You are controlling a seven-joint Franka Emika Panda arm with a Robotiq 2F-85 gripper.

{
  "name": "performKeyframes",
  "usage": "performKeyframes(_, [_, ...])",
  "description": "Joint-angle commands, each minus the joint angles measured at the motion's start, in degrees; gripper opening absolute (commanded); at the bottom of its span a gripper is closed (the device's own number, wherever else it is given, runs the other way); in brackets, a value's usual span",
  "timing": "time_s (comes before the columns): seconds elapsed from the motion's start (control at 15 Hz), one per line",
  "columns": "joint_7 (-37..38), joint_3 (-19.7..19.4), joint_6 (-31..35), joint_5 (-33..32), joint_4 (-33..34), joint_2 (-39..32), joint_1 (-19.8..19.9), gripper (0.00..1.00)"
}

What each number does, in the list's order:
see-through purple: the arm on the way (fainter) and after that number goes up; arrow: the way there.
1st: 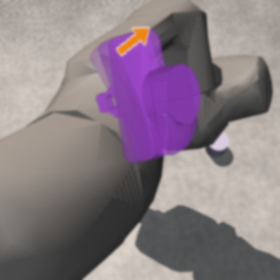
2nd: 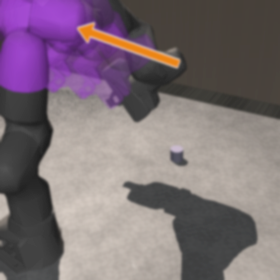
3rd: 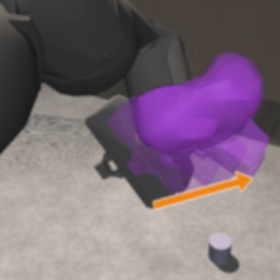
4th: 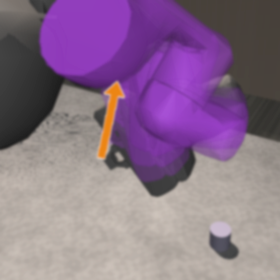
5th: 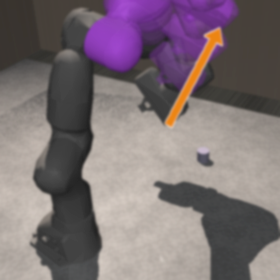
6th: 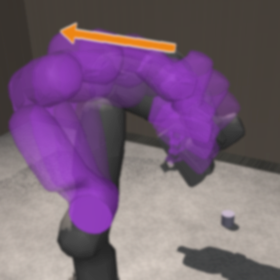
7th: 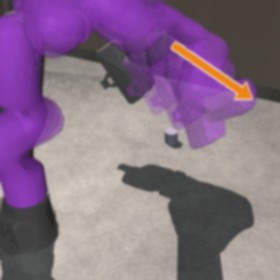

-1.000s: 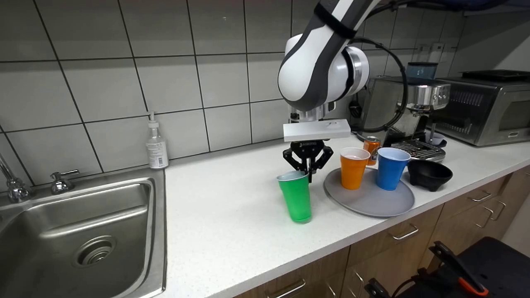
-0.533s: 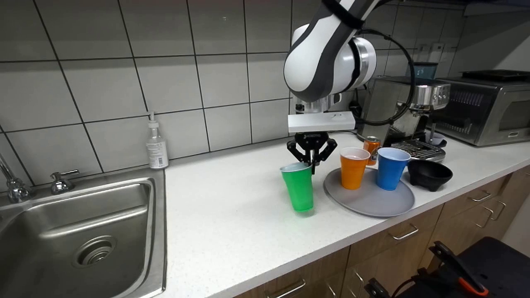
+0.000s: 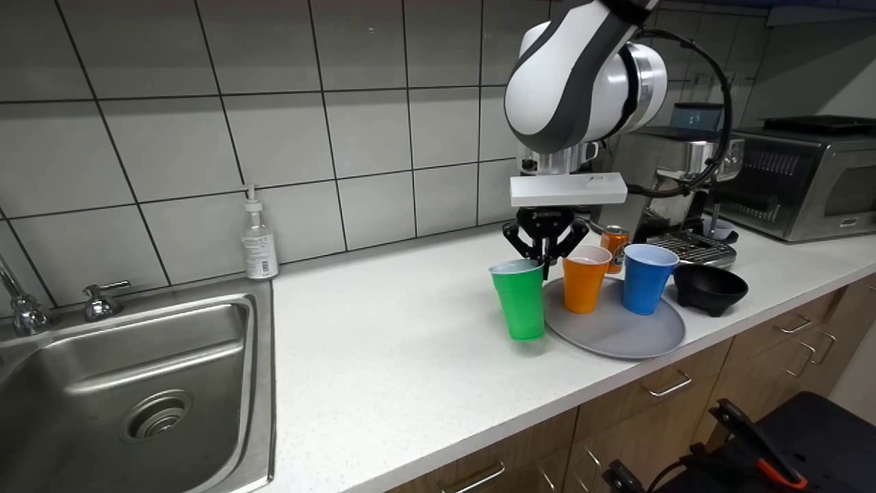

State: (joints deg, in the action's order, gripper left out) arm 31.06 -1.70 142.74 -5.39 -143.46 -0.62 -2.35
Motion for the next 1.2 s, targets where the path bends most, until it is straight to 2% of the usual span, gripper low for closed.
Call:
performKeyframes(0.0, [-3.88, -0.59, -0.18, -0.06, -3.67, 4.29, 2.19, 0.01])
performKeyframes(0.4, [-8.22, -2.63, 0.65, -1.4, -5.35, 5.98, 5.67, 0.01])
performKeyframes(0.8, [-13.17, -4.61, -0.08, -3.14, -5.01, 4.79, 8.46, 0.01])
performKeyframes(1.13, [-13.78, -5.49, 1.23, -5.13, -5.55, 4.49, 9.68, 0.01])
